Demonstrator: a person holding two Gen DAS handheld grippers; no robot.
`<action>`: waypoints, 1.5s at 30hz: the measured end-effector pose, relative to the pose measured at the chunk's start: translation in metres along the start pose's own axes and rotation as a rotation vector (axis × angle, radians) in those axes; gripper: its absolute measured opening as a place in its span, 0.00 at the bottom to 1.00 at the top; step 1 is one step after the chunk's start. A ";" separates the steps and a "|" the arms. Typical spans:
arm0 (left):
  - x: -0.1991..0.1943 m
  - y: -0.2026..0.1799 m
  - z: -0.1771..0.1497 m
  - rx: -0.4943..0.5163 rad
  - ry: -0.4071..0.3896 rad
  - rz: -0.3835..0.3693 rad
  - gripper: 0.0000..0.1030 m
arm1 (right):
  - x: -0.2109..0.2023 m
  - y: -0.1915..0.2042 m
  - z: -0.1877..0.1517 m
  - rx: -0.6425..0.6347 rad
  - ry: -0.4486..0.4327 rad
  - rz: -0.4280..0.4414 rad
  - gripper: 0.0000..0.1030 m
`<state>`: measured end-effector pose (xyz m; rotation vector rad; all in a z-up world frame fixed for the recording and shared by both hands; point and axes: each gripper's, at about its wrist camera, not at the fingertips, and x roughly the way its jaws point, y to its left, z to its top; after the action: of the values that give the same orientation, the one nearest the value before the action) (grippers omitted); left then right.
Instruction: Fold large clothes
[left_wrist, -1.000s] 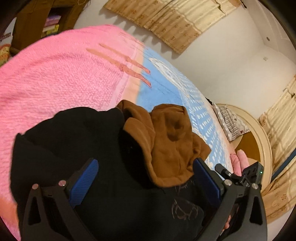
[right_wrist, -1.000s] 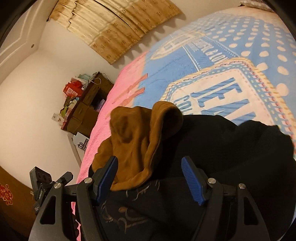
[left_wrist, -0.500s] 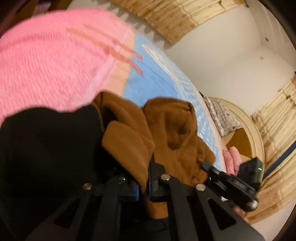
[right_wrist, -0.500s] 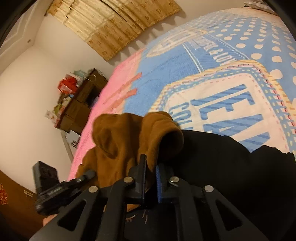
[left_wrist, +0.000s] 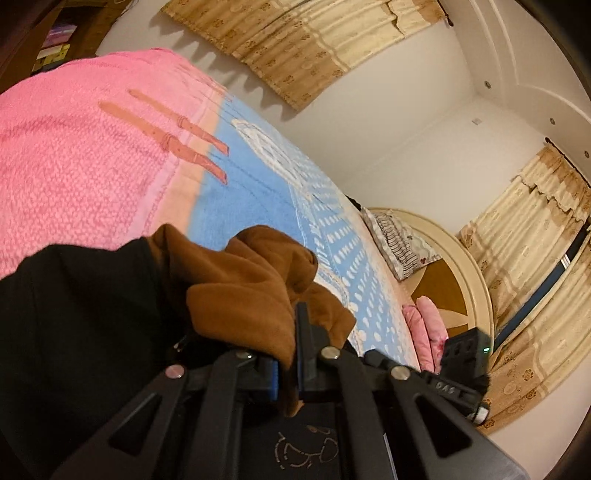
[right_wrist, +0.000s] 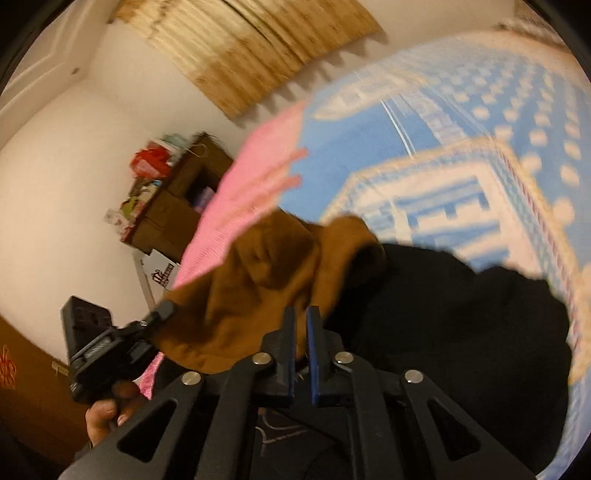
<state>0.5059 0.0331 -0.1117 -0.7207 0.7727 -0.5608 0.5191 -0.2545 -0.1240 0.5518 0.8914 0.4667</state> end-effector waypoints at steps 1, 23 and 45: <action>0.001 0.003 -0.002 -0.005 0.005 0.001 0.05 | 0.006 -0.003 -0.002 0.008 0.020 0.007 0.70; -0.073 -0.032 -0.016 0.063 -0.055 -0.120 0.05 | -0.058 0.029 -0.032 -0.037 -0.107 0.178 0.04; -0.104 -0.009 -0.097 0.190 -0.159 0.219 0.80 | -0.071 0.000 -0.119 -0.123 -0.149 -0.116 0.30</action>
<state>0.3668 0.0623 -0.1101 -0.4912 0.6312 -0.3678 0.3823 -0.2664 -0.1423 0.4141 0.7421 0.3672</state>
